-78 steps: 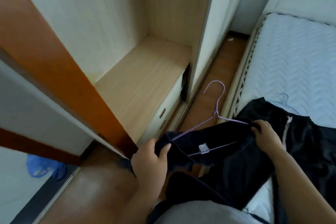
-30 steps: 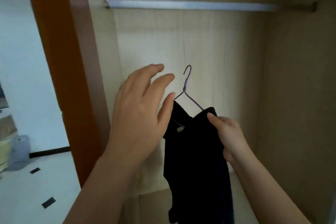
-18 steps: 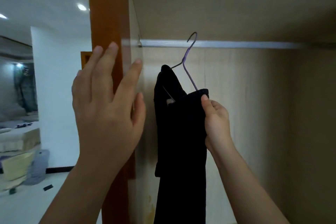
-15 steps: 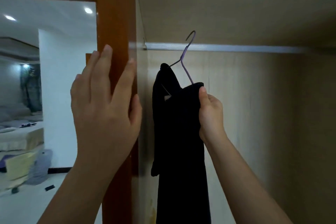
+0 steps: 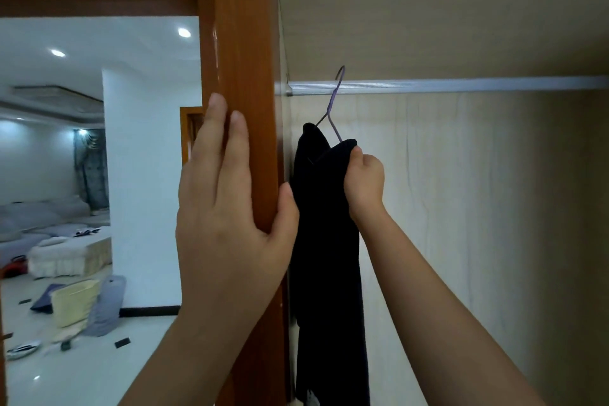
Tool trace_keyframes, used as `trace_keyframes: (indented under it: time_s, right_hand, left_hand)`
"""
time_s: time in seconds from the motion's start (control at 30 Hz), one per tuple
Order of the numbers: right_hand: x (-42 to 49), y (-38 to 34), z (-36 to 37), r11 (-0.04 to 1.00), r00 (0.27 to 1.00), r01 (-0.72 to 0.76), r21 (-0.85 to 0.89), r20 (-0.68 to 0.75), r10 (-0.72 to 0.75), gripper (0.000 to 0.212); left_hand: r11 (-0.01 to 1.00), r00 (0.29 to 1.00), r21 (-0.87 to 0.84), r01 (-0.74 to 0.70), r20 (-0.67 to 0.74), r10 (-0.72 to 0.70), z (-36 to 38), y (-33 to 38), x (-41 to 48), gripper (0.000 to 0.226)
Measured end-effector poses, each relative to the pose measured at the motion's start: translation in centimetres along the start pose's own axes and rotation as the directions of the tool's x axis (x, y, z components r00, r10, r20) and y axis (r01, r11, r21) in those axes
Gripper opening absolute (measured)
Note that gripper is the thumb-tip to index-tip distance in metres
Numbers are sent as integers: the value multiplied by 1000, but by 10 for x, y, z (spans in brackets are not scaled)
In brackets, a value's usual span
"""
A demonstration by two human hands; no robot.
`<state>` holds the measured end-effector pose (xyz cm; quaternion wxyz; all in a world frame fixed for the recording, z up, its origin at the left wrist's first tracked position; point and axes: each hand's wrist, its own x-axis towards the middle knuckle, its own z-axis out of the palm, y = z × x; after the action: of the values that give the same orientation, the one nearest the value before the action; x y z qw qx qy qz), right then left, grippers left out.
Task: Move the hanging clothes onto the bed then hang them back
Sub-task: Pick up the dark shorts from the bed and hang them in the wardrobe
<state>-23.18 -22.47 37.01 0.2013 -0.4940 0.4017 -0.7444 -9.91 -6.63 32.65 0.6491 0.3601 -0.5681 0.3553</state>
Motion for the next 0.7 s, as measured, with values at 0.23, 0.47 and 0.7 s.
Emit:
trace_keyframes:
  time_s: [0.23,0.47,0.7]
  right_hand:
    - [8,10,2,992,999,-28,-122,13,30,44]
    - [-10,12,-23,956,994,91,-278,91,-68,26]
    - [-47,14,-61,903,985,146,-405,146,-94,31]
  left_hand:
    - [1000,1000,-22,-5,-6,5,0,-1,3,60]
    - [999,1000,-45,3,4,-3,-1,0,2,60]
    - [998,998,-67,4,60,0,-9,-3,-11,58]
